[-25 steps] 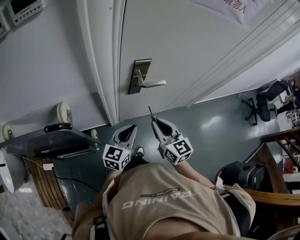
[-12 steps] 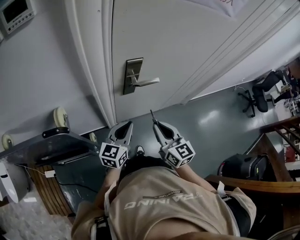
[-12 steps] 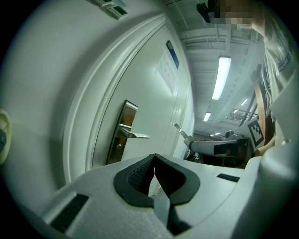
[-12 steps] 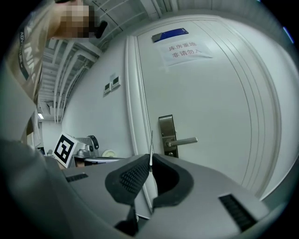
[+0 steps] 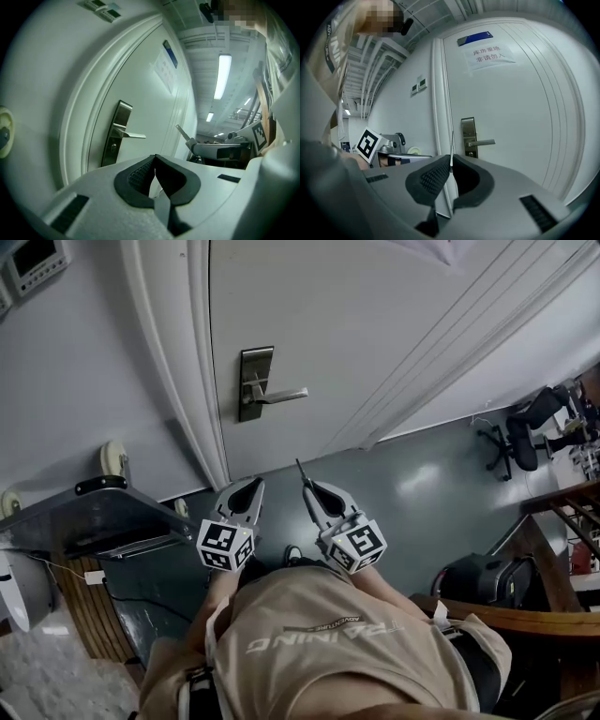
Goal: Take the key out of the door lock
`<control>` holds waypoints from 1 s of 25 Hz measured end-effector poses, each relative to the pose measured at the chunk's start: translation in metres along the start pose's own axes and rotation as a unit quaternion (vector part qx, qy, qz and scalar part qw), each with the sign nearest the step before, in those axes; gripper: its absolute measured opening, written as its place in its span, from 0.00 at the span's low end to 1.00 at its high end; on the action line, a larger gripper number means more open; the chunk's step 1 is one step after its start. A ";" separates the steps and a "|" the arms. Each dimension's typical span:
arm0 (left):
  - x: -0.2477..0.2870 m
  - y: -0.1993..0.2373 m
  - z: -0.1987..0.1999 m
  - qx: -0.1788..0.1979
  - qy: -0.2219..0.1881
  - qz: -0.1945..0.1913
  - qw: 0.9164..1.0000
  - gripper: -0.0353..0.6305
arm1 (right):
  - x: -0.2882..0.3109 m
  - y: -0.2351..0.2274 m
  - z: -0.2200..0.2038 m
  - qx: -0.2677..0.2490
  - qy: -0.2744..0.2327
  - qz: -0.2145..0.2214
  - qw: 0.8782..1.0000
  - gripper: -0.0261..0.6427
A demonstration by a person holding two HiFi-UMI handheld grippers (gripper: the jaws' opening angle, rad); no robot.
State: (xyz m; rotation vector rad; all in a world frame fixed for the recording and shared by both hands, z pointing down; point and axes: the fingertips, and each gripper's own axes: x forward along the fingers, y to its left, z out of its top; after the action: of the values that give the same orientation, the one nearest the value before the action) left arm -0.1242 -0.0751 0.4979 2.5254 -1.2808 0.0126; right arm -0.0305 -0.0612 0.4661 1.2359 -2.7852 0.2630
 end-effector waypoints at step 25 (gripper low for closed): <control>-0.010 -0.069 -0.006 0.037 0.041 0.165 0.985 0.07 | -0.014 -0.038 -0.023 0.034 0.001 0.200 0.979 0.07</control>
State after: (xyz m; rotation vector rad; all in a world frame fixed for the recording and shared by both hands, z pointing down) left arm -0.0748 -0.0275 0.4836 2.3129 -1.6755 0.2382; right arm 0.0072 -0.0712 0.4910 0.6690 -3.0241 0.3860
